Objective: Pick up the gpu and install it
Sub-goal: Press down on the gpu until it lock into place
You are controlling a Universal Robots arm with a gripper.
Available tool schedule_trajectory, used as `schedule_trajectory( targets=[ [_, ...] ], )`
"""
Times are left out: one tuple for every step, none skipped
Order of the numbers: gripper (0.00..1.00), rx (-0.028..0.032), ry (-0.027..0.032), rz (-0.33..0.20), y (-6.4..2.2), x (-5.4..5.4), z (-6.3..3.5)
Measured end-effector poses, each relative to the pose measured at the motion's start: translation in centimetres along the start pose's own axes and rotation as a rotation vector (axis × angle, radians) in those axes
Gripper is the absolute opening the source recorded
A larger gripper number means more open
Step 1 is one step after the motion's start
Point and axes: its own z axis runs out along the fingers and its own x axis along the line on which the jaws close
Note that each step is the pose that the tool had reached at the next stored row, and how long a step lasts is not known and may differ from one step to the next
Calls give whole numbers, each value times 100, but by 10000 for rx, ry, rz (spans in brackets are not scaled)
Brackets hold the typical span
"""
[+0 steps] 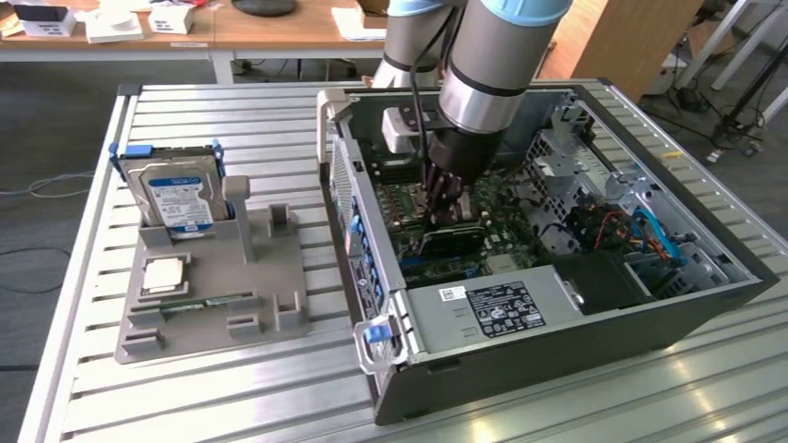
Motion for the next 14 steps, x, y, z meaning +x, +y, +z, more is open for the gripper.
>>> schedule_trajectory(
  targets=[
    [11, -8, 20, 1, 2, 1, -25],
    [11, -9, 24, 1, 2, 0, -43],
    [11, -9, 22, 0, 3, 0, -57],
    [11, -10, 26, -2, 3, 0, -73],
    [11, -11, 27, -2, 3, 0, -88],
    [11, -11, 27, -1, 4, -1, -105],
    [11, -11, 28, -1, 5, -2, -123],
    [11, -11, 27, -1, 5, -2, -133],
    [11, -9, 25, -1, 5, -2, -134],
    [11, -9, 25, -2, 5, -2, -134],
    [11, -8, 25, -2, 5, -2, -134],
    [11, -9, 26, -2, 5, -2, -134],
    [11, -8, 27, -2, 9, -2, -135],
    [11, -3, 29, -2, 27, -1, -135]
  ],
)
